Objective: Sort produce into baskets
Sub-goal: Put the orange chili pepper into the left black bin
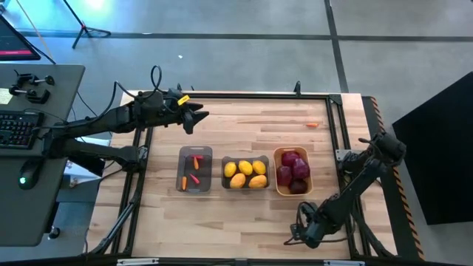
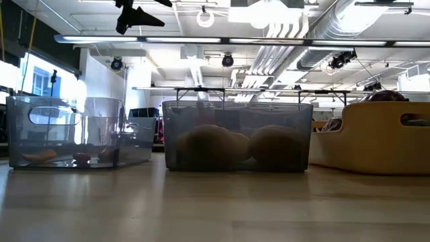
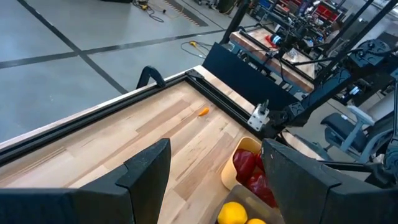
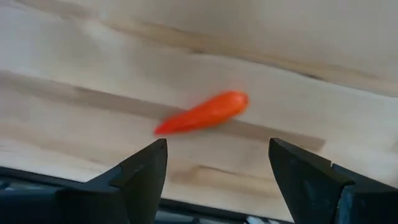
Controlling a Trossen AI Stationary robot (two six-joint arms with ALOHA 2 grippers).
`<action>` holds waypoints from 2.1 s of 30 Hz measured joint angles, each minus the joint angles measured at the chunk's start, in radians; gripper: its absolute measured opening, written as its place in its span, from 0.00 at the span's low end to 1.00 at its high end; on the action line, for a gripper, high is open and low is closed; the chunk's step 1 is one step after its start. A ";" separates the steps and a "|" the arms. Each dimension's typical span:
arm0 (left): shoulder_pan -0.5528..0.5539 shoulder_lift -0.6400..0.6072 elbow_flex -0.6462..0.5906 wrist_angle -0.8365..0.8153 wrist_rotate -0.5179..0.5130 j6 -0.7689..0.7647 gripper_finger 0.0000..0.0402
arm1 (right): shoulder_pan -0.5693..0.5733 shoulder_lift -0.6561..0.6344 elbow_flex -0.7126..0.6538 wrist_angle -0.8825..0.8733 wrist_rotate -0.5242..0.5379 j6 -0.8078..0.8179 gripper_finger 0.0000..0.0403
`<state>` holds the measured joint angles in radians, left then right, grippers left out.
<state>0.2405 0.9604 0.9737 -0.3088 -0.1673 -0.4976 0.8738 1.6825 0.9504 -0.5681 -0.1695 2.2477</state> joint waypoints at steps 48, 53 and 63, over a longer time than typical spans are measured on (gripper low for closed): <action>0.000 0.010 -0.001 -0.040 0.027 -0.016 0.59 | -0.062 0.066 0.013 0.037 0.019 -0.148 0.45; 0.000 0.013 -0.001 -0.038 0.027 -0.025 0.59 | -0.023 0.069 0.013 0.071 0.031 -0.074 0.45; 0.000 0.013 -0.001 -0.038 0.065 -0.051 0.59 | -0.059 0.073 0.013 0.065 0.066 -0.174 0.27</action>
<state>0.2405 0.9732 0.9730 -0.3463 -0.1023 -0.5488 0.8145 1.7554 0.9630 -0.5030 -0.1033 2.0738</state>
